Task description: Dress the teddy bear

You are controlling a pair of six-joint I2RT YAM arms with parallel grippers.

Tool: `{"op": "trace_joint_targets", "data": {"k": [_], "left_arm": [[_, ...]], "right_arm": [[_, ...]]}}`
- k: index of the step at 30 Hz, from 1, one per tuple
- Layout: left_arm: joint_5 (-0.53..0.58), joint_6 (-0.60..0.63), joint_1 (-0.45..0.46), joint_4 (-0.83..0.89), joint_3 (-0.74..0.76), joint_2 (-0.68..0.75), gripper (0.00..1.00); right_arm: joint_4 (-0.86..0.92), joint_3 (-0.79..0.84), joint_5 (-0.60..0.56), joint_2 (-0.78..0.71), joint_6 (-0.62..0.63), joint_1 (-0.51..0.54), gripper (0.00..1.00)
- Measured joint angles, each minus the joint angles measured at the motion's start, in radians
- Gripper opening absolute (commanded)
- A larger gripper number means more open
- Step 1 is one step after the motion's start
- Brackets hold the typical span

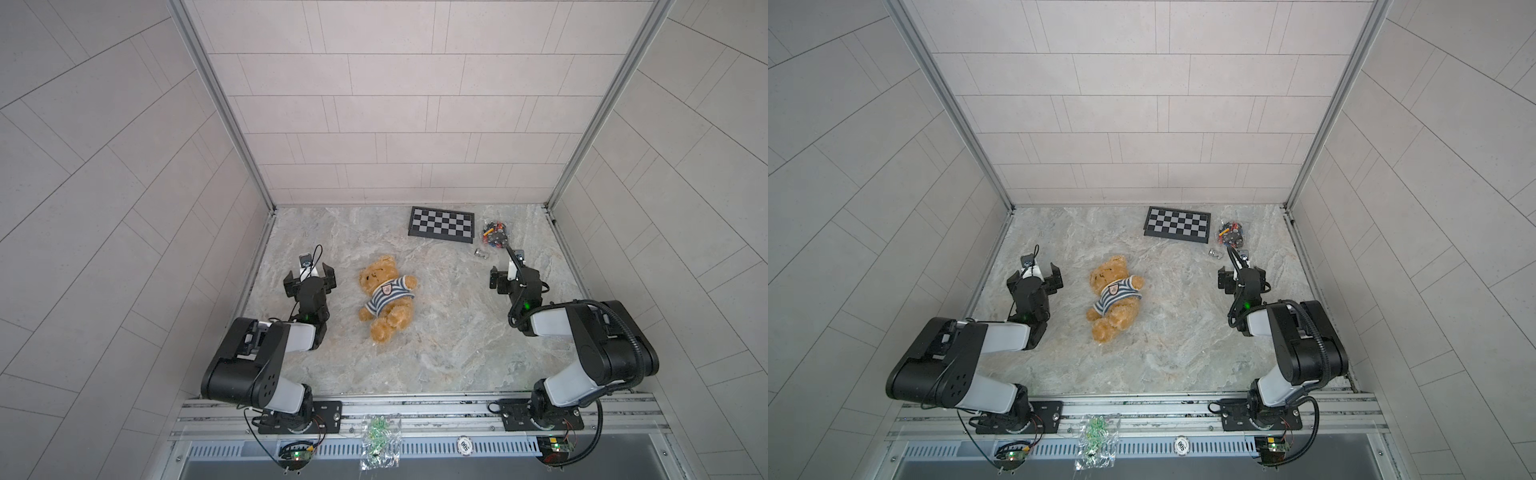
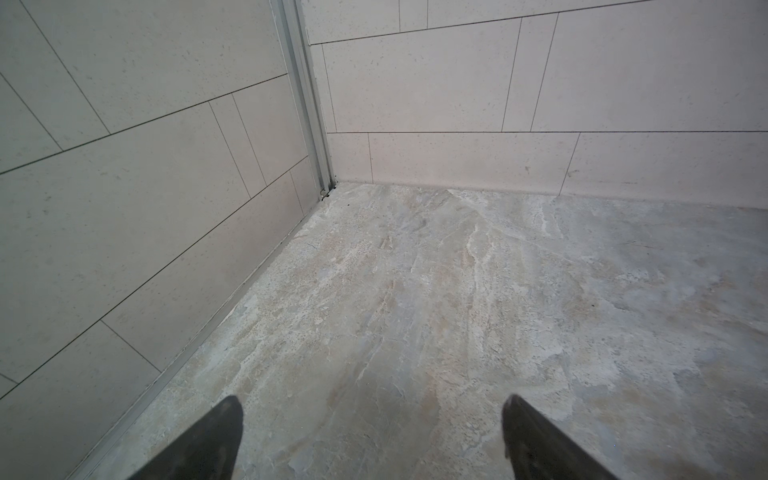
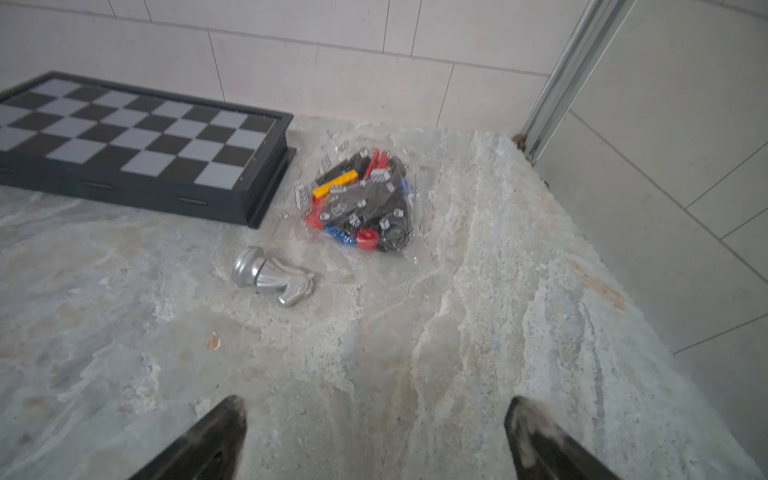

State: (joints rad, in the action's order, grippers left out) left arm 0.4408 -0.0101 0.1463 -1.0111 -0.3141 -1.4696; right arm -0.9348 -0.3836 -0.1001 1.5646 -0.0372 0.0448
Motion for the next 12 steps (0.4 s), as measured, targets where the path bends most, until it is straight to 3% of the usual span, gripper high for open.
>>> {"op": "trace_joint_targets", "data": {"k": [4,9,12], "left_arm": [[0.0,0.0,0.0,0.0,0.0,0.0,1.0],[-0.002,0.0,0.0,0.002,-0.002,0.0,1.0],[-0.003,0.0,0.0,0.005,-0.002,0.0,1.0]], "right_arm": [[-0.095,0.091,0.01,0.008,0.008,0.002,1.0],[0.051,-0.01,0.006,0.01,0.007,0.001,1.0],[-0.012,-0.002,0.017,0.008,0.014,0.001,1.0]]}}
